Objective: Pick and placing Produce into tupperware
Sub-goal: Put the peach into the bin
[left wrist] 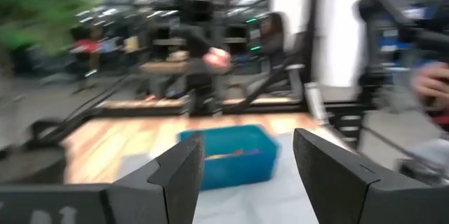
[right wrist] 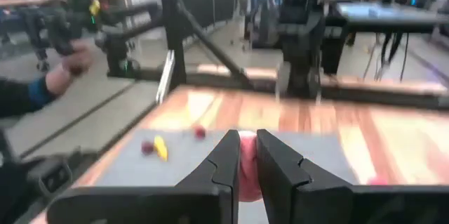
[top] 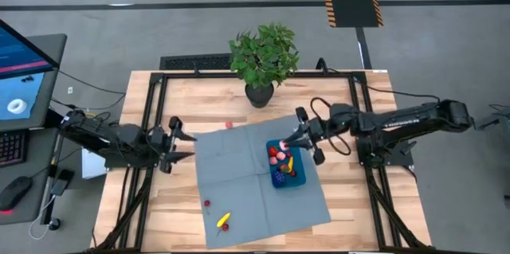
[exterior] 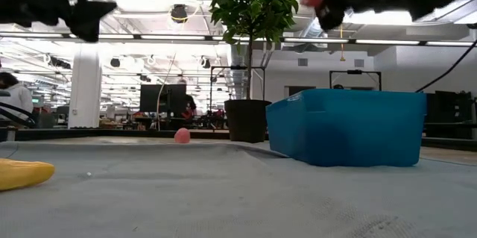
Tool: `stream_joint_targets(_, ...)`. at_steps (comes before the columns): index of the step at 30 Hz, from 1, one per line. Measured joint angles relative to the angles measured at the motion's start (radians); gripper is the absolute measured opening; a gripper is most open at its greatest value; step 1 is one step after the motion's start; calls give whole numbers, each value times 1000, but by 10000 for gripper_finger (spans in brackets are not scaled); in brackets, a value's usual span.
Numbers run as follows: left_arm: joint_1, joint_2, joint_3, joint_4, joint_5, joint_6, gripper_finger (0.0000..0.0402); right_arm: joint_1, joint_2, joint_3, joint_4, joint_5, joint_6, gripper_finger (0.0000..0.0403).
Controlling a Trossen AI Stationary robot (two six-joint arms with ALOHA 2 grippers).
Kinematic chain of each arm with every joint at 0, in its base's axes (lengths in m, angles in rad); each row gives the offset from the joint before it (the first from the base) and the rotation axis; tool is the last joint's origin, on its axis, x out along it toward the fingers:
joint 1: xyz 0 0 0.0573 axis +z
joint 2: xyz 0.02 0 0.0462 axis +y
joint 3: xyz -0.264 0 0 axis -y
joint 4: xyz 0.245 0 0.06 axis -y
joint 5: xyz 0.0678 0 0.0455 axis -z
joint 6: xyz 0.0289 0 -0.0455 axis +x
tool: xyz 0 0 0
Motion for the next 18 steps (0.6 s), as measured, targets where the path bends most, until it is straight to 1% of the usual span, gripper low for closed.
stream_joint_targets(3,0,0,0,-44,-113,-49,210,0,-24,-62,5,8,22,62)
stream_joint_targets(6,0,0,0,-88,-179,-88,210,13,-46,-104,0,17,56,62)
stream_joint_targets(9,0,0,0,-114,-195,-106,210,41,-43,-124,-60,77,70,62)
stream_joint_targets(12,0,0,0,-105,-195,-108,210,71,-10,-124,-133,155,82,62)
stream_joint_targets(16,0,0,0,-99,-194,-123,210,96,60,-124,-134,173,121,62)
stream_joint_targets(18,0,0,0,-104,-195,-123,210,98,105,-124,-155,206,145,62)
